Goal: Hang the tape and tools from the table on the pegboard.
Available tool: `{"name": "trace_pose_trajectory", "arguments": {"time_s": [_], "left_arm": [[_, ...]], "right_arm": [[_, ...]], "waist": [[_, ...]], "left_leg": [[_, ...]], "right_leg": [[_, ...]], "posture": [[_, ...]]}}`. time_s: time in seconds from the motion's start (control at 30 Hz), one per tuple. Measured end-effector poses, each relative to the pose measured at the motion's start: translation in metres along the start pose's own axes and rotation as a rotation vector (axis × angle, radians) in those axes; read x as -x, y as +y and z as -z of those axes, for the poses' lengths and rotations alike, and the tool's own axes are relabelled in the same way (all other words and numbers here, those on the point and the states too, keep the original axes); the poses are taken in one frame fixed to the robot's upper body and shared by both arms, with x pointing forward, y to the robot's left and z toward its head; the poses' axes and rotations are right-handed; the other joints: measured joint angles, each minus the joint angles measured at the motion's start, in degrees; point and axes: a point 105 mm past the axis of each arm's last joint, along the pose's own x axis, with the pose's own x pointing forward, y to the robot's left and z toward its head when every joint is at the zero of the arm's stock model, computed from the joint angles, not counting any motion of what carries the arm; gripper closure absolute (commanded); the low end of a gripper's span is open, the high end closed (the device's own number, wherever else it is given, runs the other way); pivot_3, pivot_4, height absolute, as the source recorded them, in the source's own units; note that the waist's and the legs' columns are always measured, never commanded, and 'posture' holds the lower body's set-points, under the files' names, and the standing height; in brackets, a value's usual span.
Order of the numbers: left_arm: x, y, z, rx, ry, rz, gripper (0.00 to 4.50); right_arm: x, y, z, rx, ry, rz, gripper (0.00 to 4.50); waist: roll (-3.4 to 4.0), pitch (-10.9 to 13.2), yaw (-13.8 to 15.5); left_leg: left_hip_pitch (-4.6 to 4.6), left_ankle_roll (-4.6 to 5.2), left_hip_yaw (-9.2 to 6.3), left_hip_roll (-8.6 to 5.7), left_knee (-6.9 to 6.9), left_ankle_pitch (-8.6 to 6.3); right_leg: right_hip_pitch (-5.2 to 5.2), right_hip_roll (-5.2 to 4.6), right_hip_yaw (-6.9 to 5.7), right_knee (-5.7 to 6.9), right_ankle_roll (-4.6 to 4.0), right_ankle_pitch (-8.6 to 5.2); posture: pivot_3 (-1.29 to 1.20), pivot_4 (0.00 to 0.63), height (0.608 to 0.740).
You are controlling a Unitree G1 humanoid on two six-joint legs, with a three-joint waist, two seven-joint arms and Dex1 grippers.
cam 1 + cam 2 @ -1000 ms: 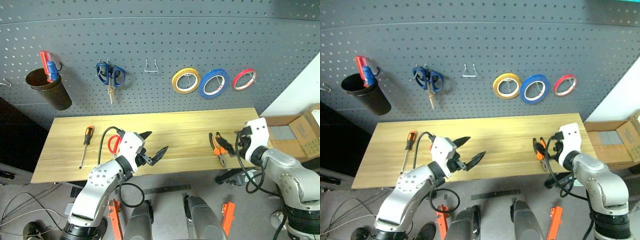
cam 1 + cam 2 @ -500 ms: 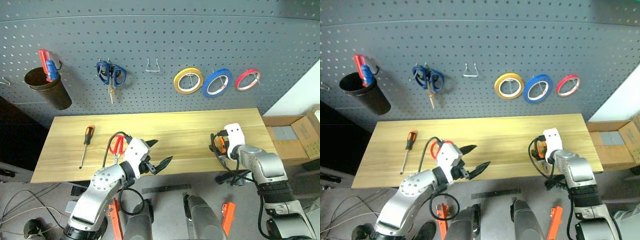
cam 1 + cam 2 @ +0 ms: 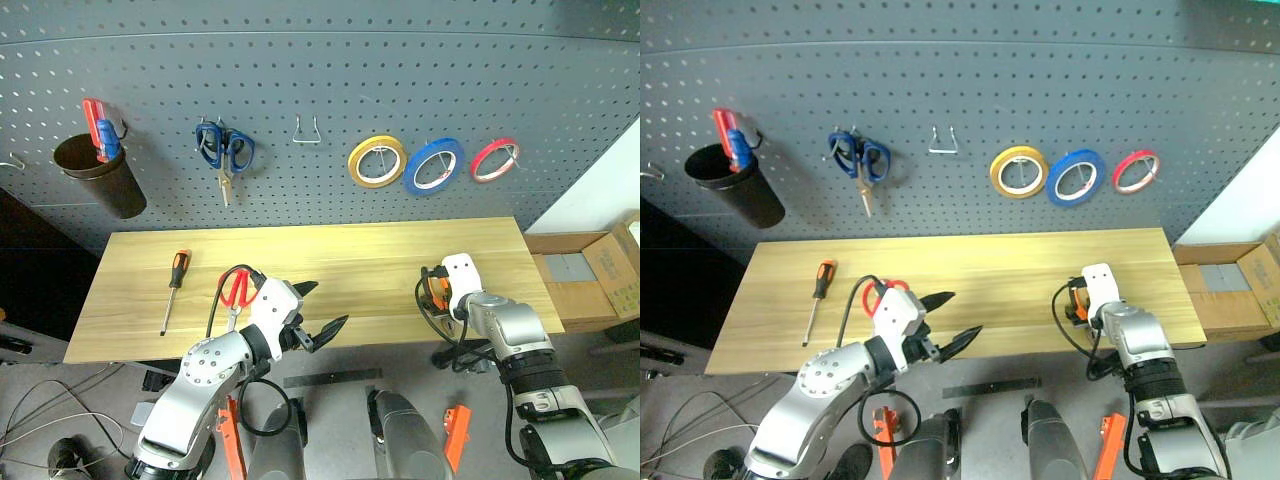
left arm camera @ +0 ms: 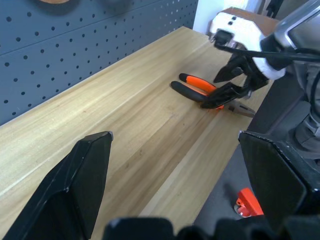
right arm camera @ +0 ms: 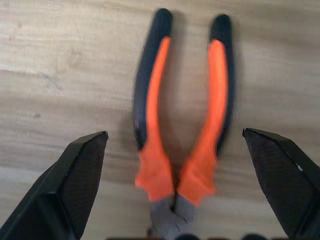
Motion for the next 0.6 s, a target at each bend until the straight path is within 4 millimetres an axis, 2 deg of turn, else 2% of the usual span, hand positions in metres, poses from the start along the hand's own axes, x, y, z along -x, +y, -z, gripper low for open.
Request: {"name": "trace_pose_trajectory", "arguments": {"time_s": [0.07, 0.2, 0.3, 0.4, 0.5, 0.6], "left_arm": [[0.0001, 0.0, 0.0, 0.001, 0.001, -0.001, 0.17], [0.0009, -0.0004, -0.0008, 0.001, 0.003, -0.006, 0.17], [0.0013, -0.0003, -0.0005, 0.004, 0.006, -0.013, 0.17], [0.0016, -0.0001, 0.0003, 0.006, 0.009, -0.016, 0.17], [0.0011, 0.0003, -0.0007, 0.003, 0.006, -0.017, 0.17], [0.0007, 0.0006, -0.0016, 0.001, 0.004, -0.017, 0.17]], "right_arm": [[-0.0027, -0.0007, 0.004, -0.001, 0.024, 0.005, 0.02], [-0.0035, -0.001, 0.0033, -0.007, 0.054, 0.003, 0.86], [-0.0036, -0.0013, 0.0047, -0.016, 0.067, 0.002, 0.86], [-0.0033, -0.0037, 0.0063, -0.031, 0.075, 0.004, 1.4], [-0.0039, -0.0046, 0.0057, -0.035, 0.078, 0.005, 2.29], [-0.004, -0.0059, 0.006, -0.042, 0.077, 0.007, 2.31]], "waist": [[0.0, 0.0, 0.04], [0.0, 0.0, 0.1], [0.0, 0.0, 0.09], [0.0, 0.0, 0.09], [-0.01, 0.0, 0.08], [-0.01, -0.01, 0.08]], "left_leg": [[-0.01, 0.0, 0.0, 0.0, -0.02, 0.0], [-0.01, 0.0, -0.03, 0.0, -0.02, 0.0], [0.05, 0.0, -0.05, 0.01, -0.01, 0.0], [0.06, 0.0, -0.05, 0.01, 0.0, 0.0], [0.08, 0.0, -0.05, 0.01, 0.0, 0.0], [0.1, 0.0, -0.05, 0.0, 0.0, 0.0]], "right_leg": [[0.0, 0.0, -0.01, -0.02, 0.09, 0.04], [0.01, 0.0, -0.03, -0.02, 0.1, 0.04], [0.07, 0.0, -0.05, -0.02, -0.11, -0.08], [0.09, 0.0, -0.04, -0.03, -0.16, -0.11], [0.13, 0.0, -0.04, -0.04, -0.17, -0.11], [0.15, 0.0, -0.04, -0.04, -0.17, -0.11]], "posture": [[-0.09, 0.279, 0.74], [-0.09, 0.282, 0.74], [-0.09, 0.28, 0.74], [-0.09, 0.285, 0.74], [-0.09, 0.28, 0.74], [-0.09, 0.273, 0.74]]}}
